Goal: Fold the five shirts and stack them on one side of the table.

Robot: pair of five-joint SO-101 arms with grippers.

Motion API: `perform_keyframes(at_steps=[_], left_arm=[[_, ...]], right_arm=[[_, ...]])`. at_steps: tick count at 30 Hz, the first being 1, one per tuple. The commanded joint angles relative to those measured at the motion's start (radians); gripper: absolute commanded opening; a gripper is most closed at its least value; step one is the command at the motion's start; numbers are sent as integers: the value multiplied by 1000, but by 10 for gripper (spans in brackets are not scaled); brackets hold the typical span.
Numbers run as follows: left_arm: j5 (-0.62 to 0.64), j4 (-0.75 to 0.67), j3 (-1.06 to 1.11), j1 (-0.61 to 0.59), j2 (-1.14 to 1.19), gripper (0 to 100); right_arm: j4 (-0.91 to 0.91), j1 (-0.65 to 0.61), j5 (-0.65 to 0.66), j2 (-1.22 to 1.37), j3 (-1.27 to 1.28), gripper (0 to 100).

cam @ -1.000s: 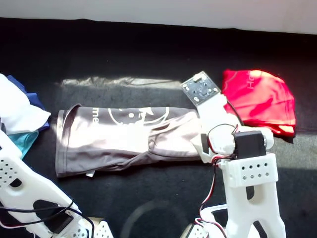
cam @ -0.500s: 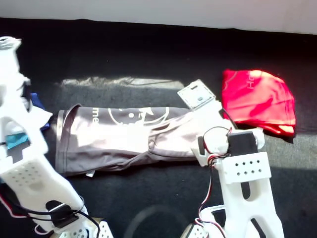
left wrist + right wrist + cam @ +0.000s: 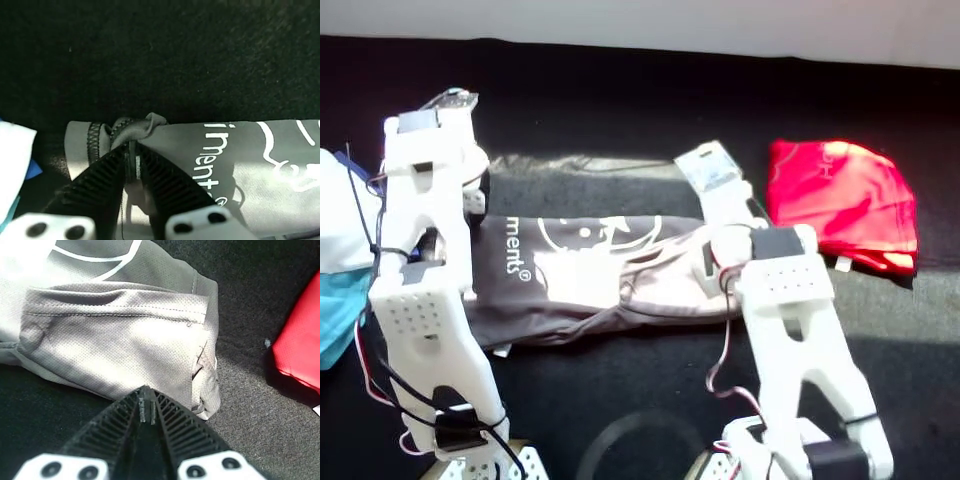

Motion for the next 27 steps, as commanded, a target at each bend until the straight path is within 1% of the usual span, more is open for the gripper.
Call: perform_keyframes(at_steps=[1, 6, 9, 13, 17, 22, 24, 27], left_arm=[[49, -54, -5, -41, 4, 9], [118, -104, -1, -105, 16, 9], [166, -97, -4, -150, 8, 9], [167, -83, -5, -163, 5, 9], [167, 8, -50, -148, 5, 9], [166, 196, -197, -145, 5, 24], [163, 279, -259, -143, 5, 78], [137, 296, -257, -153, -5, 184]], right_arm=[[-19, -10, -8, 111, -81, 9], [-18, -7, -2, 213, -90, 9], [-18, -5, -2, 202, -88, 9], [-16, -7, -2, 160, -81, 9], [-8, -5, -2, 110, -77, 9], [18, -5, -2, 45, -56, 9], [22, -5, 0, 16, -36, 9], [22, -5, 0, -24, -2, 9]])
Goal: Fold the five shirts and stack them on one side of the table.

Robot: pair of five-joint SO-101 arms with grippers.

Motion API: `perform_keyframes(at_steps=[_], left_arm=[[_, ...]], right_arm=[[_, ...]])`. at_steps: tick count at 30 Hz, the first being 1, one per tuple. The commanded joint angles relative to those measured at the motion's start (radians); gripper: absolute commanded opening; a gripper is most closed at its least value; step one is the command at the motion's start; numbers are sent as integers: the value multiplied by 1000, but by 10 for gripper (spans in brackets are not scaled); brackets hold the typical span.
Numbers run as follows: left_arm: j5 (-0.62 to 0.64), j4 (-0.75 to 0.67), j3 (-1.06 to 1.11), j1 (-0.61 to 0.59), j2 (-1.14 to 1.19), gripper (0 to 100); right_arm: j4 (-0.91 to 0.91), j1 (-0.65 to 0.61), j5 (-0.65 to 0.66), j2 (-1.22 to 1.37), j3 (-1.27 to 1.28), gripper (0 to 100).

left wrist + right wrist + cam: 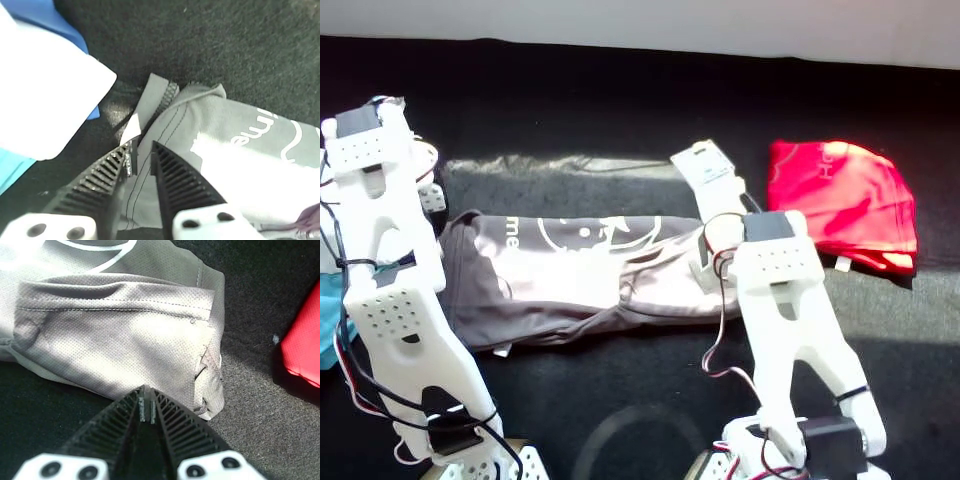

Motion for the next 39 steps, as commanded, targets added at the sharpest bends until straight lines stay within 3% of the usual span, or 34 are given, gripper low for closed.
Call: perform_keyframes(at_steps=[1, 7, 17, 32, 39], left_arm=[[-31, 35, -19, -4, -38, 201], [-109, 25, 117, -21, -44, 202], [-147, -8, 127, -99, 28, 185], [-140, -52, 122, -39, 205, 185], [-138, -8, 125, 70, 211, 185]], right_arm=[[5, -5, 0, -71, 22, 9], [7, -5, 0, -105, 50, 9], [8, -5, 0, -105, 45, 9], [8, -5, 0, -105, 45, 9], [8, -5, 0, -105, 44, 9]])
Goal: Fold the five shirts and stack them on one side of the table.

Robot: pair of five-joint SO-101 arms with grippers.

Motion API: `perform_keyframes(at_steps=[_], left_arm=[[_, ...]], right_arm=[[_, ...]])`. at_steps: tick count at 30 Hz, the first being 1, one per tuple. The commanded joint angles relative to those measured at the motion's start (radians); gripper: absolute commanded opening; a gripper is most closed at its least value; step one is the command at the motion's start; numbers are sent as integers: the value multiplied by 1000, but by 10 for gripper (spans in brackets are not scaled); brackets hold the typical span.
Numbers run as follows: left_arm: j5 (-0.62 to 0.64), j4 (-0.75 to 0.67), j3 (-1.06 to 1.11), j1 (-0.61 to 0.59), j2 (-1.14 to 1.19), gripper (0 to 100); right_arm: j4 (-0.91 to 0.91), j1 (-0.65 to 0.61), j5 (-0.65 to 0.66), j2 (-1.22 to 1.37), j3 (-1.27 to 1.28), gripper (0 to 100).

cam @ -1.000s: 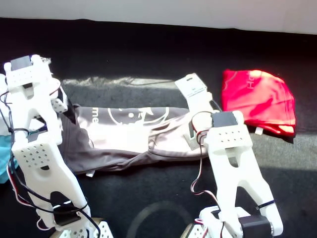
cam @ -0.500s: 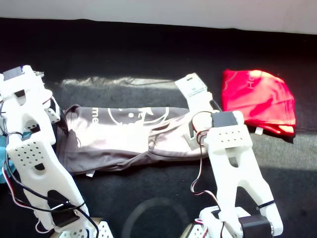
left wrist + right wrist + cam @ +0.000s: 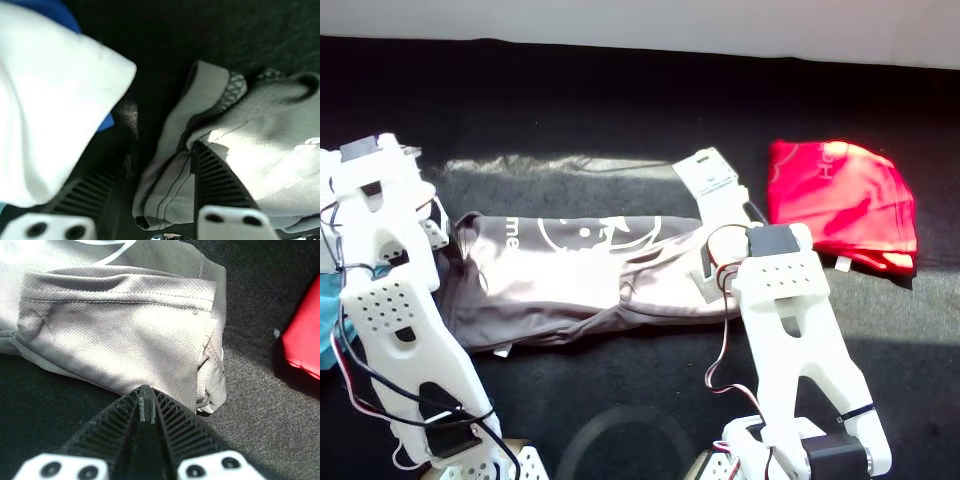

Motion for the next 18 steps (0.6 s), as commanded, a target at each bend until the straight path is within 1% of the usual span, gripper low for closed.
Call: perform_keyframes(at_steps=[1, 5, 6, 7, 10, 11, 13, 16, 18], left_arm=[[9, 17, 13, 94, 15, 185], [9, 15, 13, 97, 15, 182], [8, 15, 13, 96, 15, 168], [5, 15, 15, 94, 15, 139], [3, 15, 15, 94, 15, 0], [3, 15, 15, 94, 15, 17], [3, 15, 15, 76, 10, 7], [-3, 17, 4, 19, 2, 10], [-40, 26, -4, -25, -18, 10]], right_arm=[[7, -5, 0, -36, -8, 9], [10, -4, 0, -38, -8, 9], [19, -4, 0, -39, -10, 9], [33, -5, 0, -45, -18, 9], [97, -8, 0, -108, -70, 9], [124, -5, 0, -142, -91, 9], [174, -4, 0, -213, -127, 9], [236, -4, 0, -314, -134, 9], [268, -4, 0, -358, -122, 9]])
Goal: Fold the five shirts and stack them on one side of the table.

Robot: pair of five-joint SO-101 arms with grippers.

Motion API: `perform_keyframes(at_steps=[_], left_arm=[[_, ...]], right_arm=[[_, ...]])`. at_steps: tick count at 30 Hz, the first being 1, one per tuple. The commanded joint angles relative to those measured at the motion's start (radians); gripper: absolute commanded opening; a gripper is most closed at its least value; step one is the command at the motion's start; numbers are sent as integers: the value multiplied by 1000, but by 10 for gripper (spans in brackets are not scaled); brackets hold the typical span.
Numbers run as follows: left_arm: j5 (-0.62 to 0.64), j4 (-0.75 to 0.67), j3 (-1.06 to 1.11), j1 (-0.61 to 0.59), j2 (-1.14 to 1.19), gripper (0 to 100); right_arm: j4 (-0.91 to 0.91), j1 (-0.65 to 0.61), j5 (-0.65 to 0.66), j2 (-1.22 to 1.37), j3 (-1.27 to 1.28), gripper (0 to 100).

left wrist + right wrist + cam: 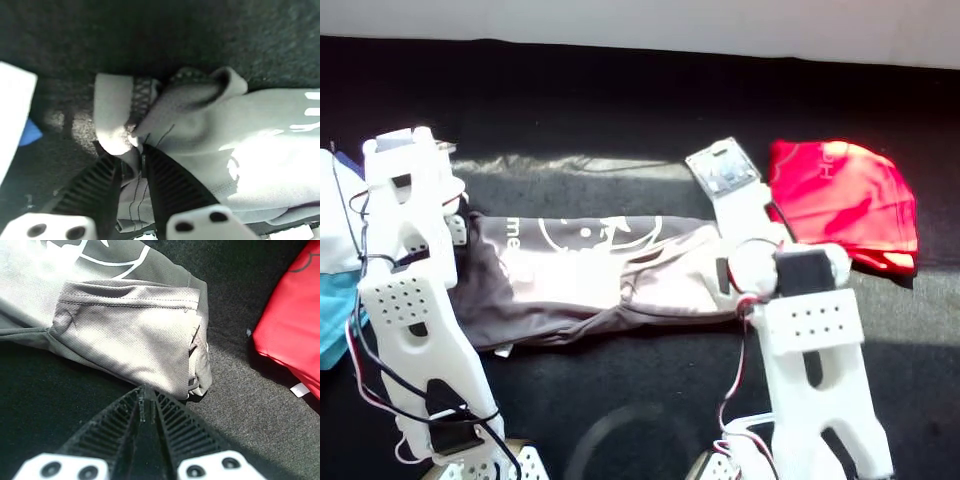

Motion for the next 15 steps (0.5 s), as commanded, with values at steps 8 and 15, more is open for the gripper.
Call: perform_keyframes(at_steps=[8, 15], left_arm=[[-97, 40, 21, -125, -282, 10], [-87, 38, 302, 71, -642, 10]], right_arm=[[-18, 102, 0, -220, 188, 9], [-151, 260, 0, -314, 412, 9]])
